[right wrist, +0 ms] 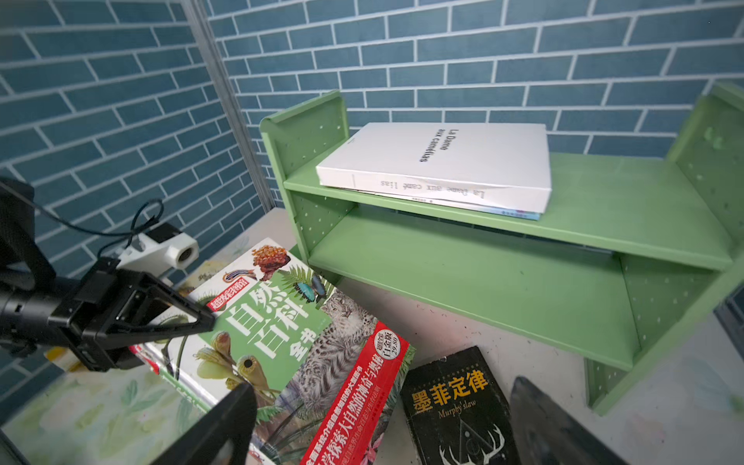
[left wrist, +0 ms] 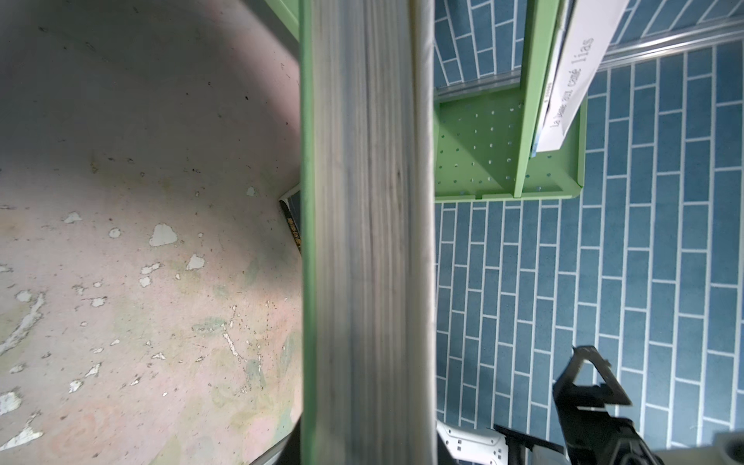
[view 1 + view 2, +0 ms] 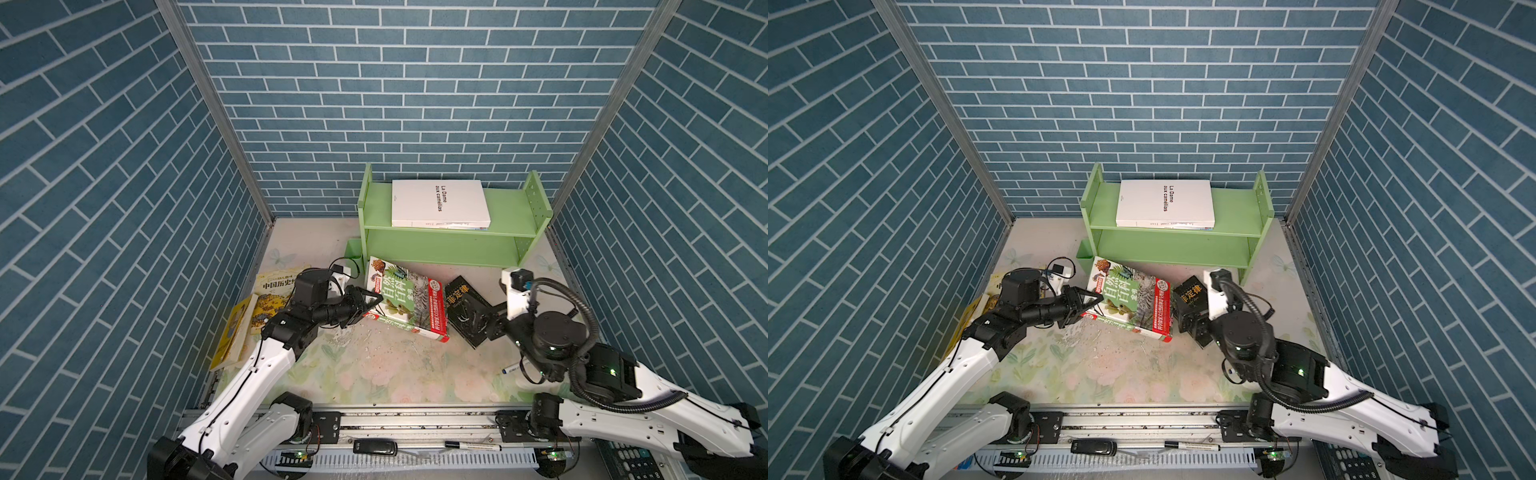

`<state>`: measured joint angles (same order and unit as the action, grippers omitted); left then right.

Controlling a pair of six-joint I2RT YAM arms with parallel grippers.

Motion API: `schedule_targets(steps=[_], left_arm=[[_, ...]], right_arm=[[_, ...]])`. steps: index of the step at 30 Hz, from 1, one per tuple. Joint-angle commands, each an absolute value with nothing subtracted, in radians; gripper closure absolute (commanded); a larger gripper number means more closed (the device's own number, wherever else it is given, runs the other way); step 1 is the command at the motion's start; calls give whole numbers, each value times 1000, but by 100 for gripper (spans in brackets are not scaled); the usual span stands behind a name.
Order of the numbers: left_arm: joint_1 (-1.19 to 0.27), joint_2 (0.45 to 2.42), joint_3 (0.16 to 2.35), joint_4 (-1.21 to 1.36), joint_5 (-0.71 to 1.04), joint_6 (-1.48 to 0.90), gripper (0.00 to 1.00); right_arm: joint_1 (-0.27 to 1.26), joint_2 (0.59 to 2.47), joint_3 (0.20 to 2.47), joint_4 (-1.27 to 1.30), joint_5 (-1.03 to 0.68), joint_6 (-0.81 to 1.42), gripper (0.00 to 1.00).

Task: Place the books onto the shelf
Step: 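Raise the encyclopedia with both grippers up toward the shelf top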

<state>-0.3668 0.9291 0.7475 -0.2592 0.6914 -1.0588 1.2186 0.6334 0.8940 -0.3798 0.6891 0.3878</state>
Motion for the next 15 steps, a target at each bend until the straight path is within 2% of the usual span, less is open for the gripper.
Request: schedule_targets(steps=[1,5,8,11,15], left_arm=[[-368,857,796,13,824,-1037,98],[-367,799,795,2,846,-1024,98],[-368,756,803,8,859,-1013,98],[-370,727,816,69,879,-1022,98],[-369,724,895,110,936,-1021,98]], right_arm=[[1194,517,835,-383,646,612,2],[1193,389,779,-437,662,692,2],[1193,361,770,-486,678,731,2],[1192,417,784,-501,692,737,2],[1175,561,847,-464,618,702,2]])
